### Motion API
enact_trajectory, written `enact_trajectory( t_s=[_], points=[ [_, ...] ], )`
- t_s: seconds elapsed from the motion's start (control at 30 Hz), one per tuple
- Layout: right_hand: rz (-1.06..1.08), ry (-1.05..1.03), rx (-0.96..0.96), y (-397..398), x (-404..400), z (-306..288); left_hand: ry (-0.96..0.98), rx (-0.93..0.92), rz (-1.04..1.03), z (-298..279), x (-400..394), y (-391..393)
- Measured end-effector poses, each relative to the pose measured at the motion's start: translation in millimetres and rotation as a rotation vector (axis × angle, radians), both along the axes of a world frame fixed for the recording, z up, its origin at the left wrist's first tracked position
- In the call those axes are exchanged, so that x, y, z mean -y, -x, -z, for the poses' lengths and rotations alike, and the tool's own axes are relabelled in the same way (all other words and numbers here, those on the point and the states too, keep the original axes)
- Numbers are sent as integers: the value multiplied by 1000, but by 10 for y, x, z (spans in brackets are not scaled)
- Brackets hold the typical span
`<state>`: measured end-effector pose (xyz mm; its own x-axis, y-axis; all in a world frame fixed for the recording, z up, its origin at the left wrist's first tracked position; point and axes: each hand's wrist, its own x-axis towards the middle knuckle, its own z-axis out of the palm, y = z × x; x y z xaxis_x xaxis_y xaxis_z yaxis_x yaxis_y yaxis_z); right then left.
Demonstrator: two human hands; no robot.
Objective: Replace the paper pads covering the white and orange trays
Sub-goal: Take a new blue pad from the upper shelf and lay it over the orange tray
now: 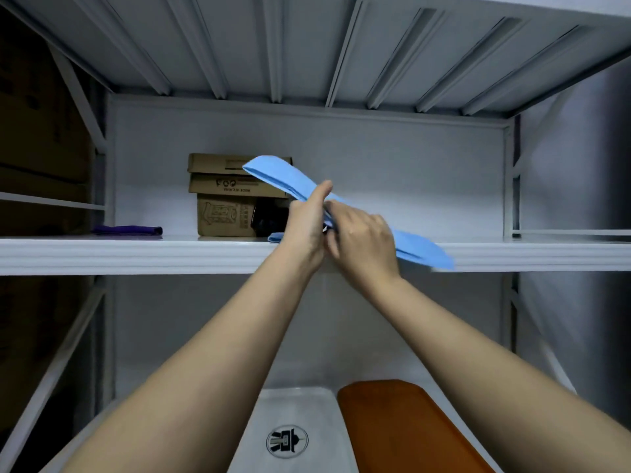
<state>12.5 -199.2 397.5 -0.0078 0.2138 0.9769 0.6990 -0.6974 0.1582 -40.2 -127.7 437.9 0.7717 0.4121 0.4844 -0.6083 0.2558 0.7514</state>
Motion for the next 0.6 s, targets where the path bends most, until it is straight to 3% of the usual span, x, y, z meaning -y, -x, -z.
enact_trajectory(
  t_s=[0.13, 0.27, 0.47, 0.6],
  points=[
    [-235, -1, -197, 140, 112, 319, 127, 64, -87, 209, -124, 76],
    [-270, -245, -307, 219, 206, 478, 91, 53, 5, 382, -240, 328],
    [-301, -511, -354, 311, 314, 614, -279, -129, 76, 710, -419, 708],
    [-727, -703, -697, 313, 353, 1036, -475, -357, 111, 1076, -590, 820]
  ],
)
